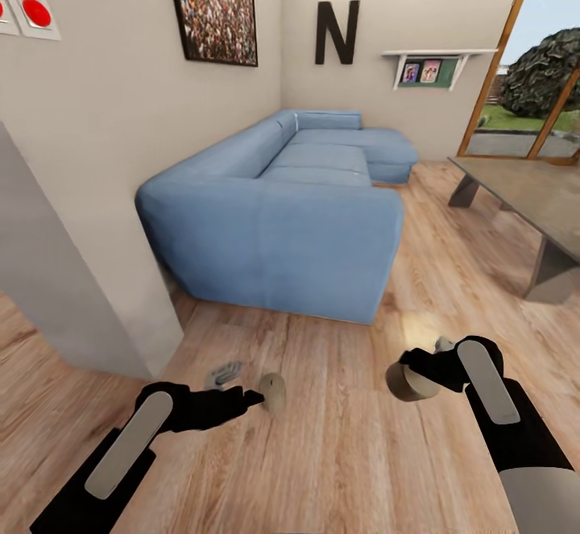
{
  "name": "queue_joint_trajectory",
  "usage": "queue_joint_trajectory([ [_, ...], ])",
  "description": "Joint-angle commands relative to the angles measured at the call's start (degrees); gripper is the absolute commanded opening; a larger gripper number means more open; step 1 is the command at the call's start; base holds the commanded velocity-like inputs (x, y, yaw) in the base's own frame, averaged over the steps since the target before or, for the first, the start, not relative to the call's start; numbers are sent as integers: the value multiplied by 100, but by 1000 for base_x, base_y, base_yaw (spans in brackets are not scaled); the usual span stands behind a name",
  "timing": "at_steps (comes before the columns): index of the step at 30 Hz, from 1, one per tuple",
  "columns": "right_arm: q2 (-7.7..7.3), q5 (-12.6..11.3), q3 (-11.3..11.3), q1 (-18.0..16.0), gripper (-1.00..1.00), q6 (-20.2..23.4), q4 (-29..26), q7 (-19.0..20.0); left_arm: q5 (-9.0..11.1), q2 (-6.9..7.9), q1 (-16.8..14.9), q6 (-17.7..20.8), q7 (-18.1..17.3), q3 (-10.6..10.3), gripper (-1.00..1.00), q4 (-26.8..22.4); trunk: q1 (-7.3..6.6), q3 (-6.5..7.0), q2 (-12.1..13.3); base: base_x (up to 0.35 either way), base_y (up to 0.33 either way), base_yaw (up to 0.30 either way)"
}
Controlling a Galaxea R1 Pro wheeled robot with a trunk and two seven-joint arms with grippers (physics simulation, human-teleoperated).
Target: Place each of the two pumpkins and all three candles from the living room inside a cabinet in the living room (use any cabinet), then make sure every cabinet is closed, and position the cauldron so it is next to a table in the living room.
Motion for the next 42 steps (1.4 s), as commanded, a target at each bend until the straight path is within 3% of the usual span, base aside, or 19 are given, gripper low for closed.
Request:
queue_joint_trajectory([
  [1, -1, -54, -1, -4, -100, 19, -4, -59, 45, 2, -5, -5, 68, -35, 100, -8, -1, -1, -2, 0, -14, -249],
  [11, -1, -41, -1, -4, -100, 19, -4, -64, -104, -45, -5, -5, 77, -71, 100, 27, -1, 36, -2, 0, -2, -229],
  [17, -1, -35, -1, -4, -100, 19, -4, -67, -98, -46, -4, -5, 73, 20, 100, 144, -1, 37, -2, 167, 0, -19],
  [28, -1, -30, 8, -4, -100, 19, -4, -67, -98, -46, -4, -5, 73, 33, 100, 163, -1, 38, -2, 146, 55, 0],
  [38, -1, -30, 8, -4, -100, 19, -4, -76, -107, -48, -9, -16, 73, 0, 100, 502, -1, 38, -2, 196, -46, 0],
  [42, -1, -30, 8, -4, -100, 19, -4, -76, -109, -46, -9, -22, 73, 126, 100, 609, -1, 38, -2, 18, -7, 0],
])
